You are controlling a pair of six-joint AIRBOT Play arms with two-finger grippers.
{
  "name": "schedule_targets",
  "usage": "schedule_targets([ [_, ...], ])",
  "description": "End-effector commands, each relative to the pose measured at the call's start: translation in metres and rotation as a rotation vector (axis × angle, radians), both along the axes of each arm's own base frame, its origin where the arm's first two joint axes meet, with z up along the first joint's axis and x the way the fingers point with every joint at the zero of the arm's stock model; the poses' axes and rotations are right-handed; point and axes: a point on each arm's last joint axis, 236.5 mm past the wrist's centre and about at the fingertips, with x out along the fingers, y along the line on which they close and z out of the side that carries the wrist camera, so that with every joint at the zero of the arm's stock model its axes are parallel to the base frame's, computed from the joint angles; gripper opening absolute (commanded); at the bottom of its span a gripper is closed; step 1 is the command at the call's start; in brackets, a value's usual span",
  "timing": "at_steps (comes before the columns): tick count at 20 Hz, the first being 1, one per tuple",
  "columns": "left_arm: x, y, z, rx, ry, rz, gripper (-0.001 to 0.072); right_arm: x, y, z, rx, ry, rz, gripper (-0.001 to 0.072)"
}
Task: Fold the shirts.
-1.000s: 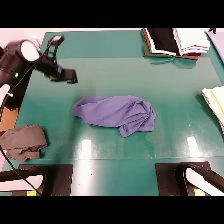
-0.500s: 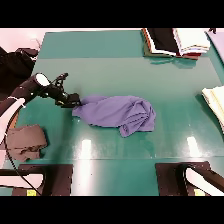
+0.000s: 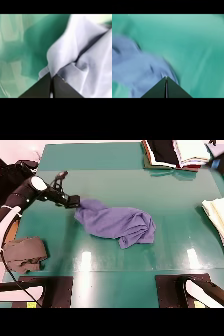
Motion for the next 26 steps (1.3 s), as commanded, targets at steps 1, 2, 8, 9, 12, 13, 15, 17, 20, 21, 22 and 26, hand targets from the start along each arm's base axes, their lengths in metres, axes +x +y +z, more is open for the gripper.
schedule_targets([
  [1, 0.011, 0.001, 0.040, 0.014, -0.107, -0.024, 0.0025, -0.022, -0.017, -0.111, -0.025, 0.259, -0.074, 0.0017],
  [2, 0.009, 0.001, 0.040, 0.015, -0.106, -0.031, 0.0026, -0.027, -0.015, -0.150, 0.003, 0.320, -0.093, 0.0068],
  [8, 0.004, 0.001, 0.036, 0.020, -0.081, -0.044, 0.0025, -0.056, 0.030, -0.311, 0.260, 0.614, -0.194, 0.0522],
  [9, 0.003, 0.001, 0.036, 0.020, -0.079, -0.045, 0.0026, -0.056, 0.041, -0.322, 0.279, 0.636, -0.177, 0.0507],
  [12, 0.003, 0.001, 0.036, 0.020, -0.079, -0.044, 0.0026, -0.048, 0.070, -0.342, 0.276, 0.668, -0.122, 0.0507],
  [13, 0.003, 0.001, 0.036, 0.020, -0.079, -0.045, 0.0026, -0.041, 0.077, -0.346, 0.261, 0.661, -0.106, 0.0495],
  [15, 0.002, 0.001, 0.036, 0.021, -0.073, -0.048, 0.0026, -0.025, 0.086, -0.347, 0.243, 0.635, -0.084, 0.0429],
  [17, 0.001, 0.001, 0.035, 0.021, -0.070, -0.050, 0.0025, -0.009, 0.089, -0.340, 0.235, 0.600, -0.065, 0.0131],
  [20, 0.001, 0.003, 0.054, 0.025, -0.124, -0.044, 0.0025, 0.018, 0.085, -0.303, 0.227, 0.467, -0.027, 0.0016],
  [21, 0.003, 0.007, 0.073, 0.037, -0.179, -0.039, 0.0025, 0.030, 0.079, -0.276, 0.224, 0.390, -0.022, 0.0015],
  [22, 0.003, 0.013, 0.101, 0.058, -0.255, -0.036, 0.0025, 0.040, 0.070, -0.245, 0.207, 0.315, -0.015, 0.0015],
  [26, -0.030, 0.035, 0.267, 0.111, -0.645, -0.011, 0.0025, 0.039, 0.032, -0.081, 0.115, -0.043, 0.004, 0.0015],
])
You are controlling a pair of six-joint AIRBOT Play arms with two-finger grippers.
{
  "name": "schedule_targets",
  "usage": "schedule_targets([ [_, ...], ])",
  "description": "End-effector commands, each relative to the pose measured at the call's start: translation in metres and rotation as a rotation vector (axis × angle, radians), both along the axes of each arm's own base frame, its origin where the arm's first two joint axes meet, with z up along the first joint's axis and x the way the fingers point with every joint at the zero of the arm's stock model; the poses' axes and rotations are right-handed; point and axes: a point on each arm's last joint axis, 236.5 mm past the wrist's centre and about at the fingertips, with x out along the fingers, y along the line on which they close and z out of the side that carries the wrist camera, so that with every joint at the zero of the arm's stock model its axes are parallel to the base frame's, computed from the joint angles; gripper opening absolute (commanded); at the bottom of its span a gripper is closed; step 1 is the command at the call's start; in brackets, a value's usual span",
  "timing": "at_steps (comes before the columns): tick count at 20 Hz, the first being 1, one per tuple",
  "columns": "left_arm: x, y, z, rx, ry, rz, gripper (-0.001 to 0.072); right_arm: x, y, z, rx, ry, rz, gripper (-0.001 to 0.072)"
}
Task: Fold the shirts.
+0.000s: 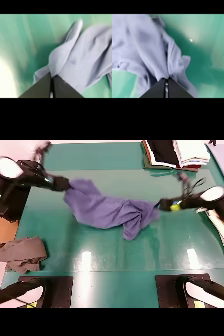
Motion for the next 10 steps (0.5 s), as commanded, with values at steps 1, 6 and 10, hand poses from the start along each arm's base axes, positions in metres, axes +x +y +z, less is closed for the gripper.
schedule_targets([
  [1, -0.045, 0.019, 0.142, 0.014, -0.343, 0.026, 0.0025, -0.021, -0.029, 0.138, -0.084, -0.301, -0.014, 0.0015],
  [6, -0.171, 0.036, 0.310, -0.063, -0.782, 0.044, 0.0024, -0.090, -0.054, 0.277, -0.198, -0.634, -0.108, 0.0014],
  [10, -0.213, 0.041, 0.352, -0.092, -0.905, 0.048, 0.0024, -0.119, -0.065, 0.324, -0.271, -0.721, -0.164, 0.0013],
])
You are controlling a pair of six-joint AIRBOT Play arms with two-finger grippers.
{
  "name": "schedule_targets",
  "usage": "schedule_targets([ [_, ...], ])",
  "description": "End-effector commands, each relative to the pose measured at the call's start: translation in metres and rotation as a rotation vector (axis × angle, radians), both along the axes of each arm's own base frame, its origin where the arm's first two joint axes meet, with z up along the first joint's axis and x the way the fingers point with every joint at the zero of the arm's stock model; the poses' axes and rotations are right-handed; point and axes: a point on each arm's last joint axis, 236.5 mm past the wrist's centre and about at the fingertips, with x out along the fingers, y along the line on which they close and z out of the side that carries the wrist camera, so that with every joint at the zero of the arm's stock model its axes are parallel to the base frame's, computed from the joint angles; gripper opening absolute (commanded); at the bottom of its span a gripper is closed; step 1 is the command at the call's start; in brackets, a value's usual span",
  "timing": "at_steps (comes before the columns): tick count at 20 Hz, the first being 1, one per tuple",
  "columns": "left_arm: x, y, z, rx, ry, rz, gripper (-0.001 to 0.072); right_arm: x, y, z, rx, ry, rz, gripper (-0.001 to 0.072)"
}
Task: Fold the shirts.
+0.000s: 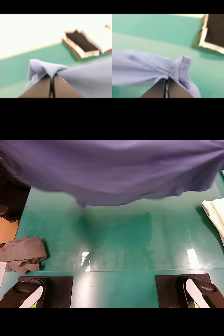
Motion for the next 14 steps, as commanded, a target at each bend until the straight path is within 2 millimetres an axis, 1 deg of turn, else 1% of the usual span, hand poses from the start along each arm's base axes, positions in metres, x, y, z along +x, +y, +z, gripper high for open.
schedule_targets([
  [1, -0.039, 0.006, 0.036, -0.021, -0.112, 0.005, 0.0024, -0.030, -0.006, 0.040, -0.064, -0.072, -0.047, 0.0014],
  [2, -0.030, 0.005, 0.030, -0.015, -0.086, 0.003, 0.0025, -0.028, -0.006, 0.043, -0.068, -0.067, -0.044, 0.0013],
  [3, -0.016, 0.002, 0.018, -0.003, -0.040, 0.001, 0.0025, -0.022, -0.008, 0.044, -0.054, -0.054, -0.042, 0.0013],
  [4, 0.004, -0.001, 0.000, 0.017, 0.028, -0.002, 0.0024, -0.013, -0.009, 0.041, -0.037, -0.034, -0.036, 0.0013],
  [5, 0.029, -0.005, -0.023, 0.039, 0.113, -0.007, 0.0025, 0.000, -0.009, 0.034, -0.025, -0.004, -0.017, 0.0013],
  [6, 0.053, -0.010, -0.048, 0.061, 0.202, -0.013, 0.0025, 0.014, -0.007, 0.022, -0.012, 0.038, 0.006, 0.0013],
  [7, 0.079, -0.014, -0.077, 0.083, 0.297, -0.021, 0.0025, 0.031, -0.002, 0.005, 0.003, 0.098, 0.045, 0.0013],
  [8, 0.106, -0.018, -0.111, 0.106, 0.402, -0.029, 0.0026, 0.049, 0.002, -0.016, 0.017, 0.166, 0.071, 0.0013],
  [9, 0.133, -0.023, -0.149, 0.127, 0.511, -0.037, 0.0025, 0.071, 0.003, -0.044, 0.007, 0.252, 0.078, 0.0013],
  [10, 0.157, -0.026, -0.185, 0.145, 0.610, -0.044, 0.0026, 0.092, 0.001, -0.077, -0.034, 0.342, 0.064, 0.0014],
  [11, 0.179, -0.030, -0.227, 0.164, 0.718, -0.052, 0.0026, 0.111, 0.000, -0.110, -0.079, 0.427, 0.047, 0.0013],
  [12, 0.197, -0.032, -0.266, 0.179, 0.812, -0.058, 0.0026, 0.127, 0.000, -0.146, -0.129, 0.515, 0.043, 0.0014],
  [13, 0.212, -0.034, -0.307, 0.194, 0.908, -0.064, 0.0026, 0.139, 0.006, -0.178, -0.156, 0.593, 0.060, 0.0014],
  [14, 0.223, -0.034, -0.342, 0.210, 0.984, -0.062, 0.0026, 0.148, 0.014, -0.209, -0.161, 0.669, 0.085, 0.0014],
])
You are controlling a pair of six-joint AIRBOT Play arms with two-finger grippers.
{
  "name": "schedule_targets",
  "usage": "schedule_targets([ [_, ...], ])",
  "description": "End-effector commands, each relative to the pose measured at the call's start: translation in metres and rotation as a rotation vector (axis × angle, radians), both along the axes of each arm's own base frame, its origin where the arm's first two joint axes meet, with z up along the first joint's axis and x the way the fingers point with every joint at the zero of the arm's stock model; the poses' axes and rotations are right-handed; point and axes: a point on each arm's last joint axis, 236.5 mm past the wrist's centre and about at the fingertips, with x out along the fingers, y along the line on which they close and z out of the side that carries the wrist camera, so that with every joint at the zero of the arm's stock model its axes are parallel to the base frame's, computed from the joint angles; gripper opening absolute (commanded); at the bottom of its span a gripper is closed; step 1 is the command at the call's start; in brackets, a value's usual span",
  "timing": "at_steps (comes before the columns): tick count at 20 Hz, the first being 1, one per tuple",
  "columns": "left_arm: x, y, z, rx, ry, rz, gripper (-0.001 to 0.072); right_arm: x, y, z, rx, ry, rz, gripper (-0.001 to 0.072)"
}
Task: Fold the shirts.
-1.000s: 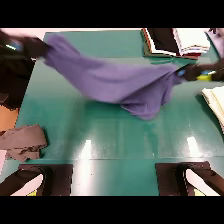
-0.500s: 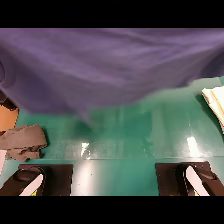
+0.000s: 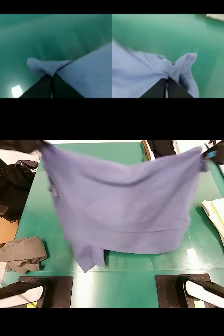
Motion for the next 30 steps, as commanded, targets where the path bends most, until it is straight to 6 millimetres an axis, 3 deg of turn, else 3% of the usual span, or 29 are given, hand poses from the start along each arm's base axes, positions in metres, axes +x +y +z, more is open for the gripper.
schedule_targets([
  [1, 0.037, -0.001, -0.136, 0.076, 0.329, -0.009, 0.0027, 0.037, 0.014, -0.111, -0.098, 0.270, 0.036, 0.0014],
  [2, 0.040, 0.007, -0.158, 0.102, 0.387, 0.022, 0.0032, 0.042, 0.017, -0.131, -0.096, 0.316, 0.040, 0.0015],
  [4, 0.046, 0.024, -0.173, 0.134, 0.418, 0.082, 0.0510, 0.049, 0.016, -0.154, -0.088, 0.368, 0.027, 0.0030],
  [5, 0.046, 0.033, -0.168, 0.124, 0.413, 0.109, 0.0514, 0.050, 0.012, -0.158, -0.085, 0.378, 0.019, 0.0250],
  [6, 0.046, 0.043, -0.162, 0.119, 0.404, 0.129, 0.0514, 0.049, 0.006, -0.158, -0.080, 0.385, 0.004, 0.0413],
  [10, 0.023, 0.093, -0.131, 0.091, 0.393, 0.228, 0.0514, 0.022, -0.017, -0.133, 0.025, 0.383, -0.033, 0.0410],
  [12, 0.001, 0.106, -0.135, 0.071, 0.407, 0.264, 0.0515, -0.005, -0.023, -0.129, 0.112, 0.385, -0.055, 0.0410],
  [14, -0.031, 0.110, -0.161, 0.072, 0.460, 0.270, 0.0515, -0.035, -0.025, -0.132, 0.187, 0.391, -0.082, 0.0410],
  [17, -0.090, 0.099, -0.225, 0.055, 0.585, 0.257, 0.0515, -0.071, -0.026, -0.145, 0.253, 0.382, -0.136, 0.0410],
  [19, -0.128, 0.091, -0.267, 0.027, 0.677, 0.260, 0.0515, -0.089, -0.022, -0.152, 0.272, 0.377, -0.148, 0.0410],
  [22, -0.169, 0.080, -0.320, -0.009, 0.790, 0.262, 0.0515, -0.104, -0.018, -0.156, 0.276, 0.359, -0.161, 0.0410],
  [24, -0.179, 0.071, -0.342, -0.058, 0.809, 0.281, 0.0515, -0.109, -0.017, -0.156, 0.273, 0.353, -0.162, 0.0410],
  [26, -0.175, 0.060, -0.353, -0.143, 0.786, 0.322, 0.0515, -0.108, -0.015, -0.152, 0.279, 0.336, -0.162, 0.0410],
  [30, -0.163, 0.023, -0.347, -0.251, 0.724, 0.268, 0.0500, -0.102, -0.010, -0.146, 0.317, 0.313, -0.159, 0.0410],
])
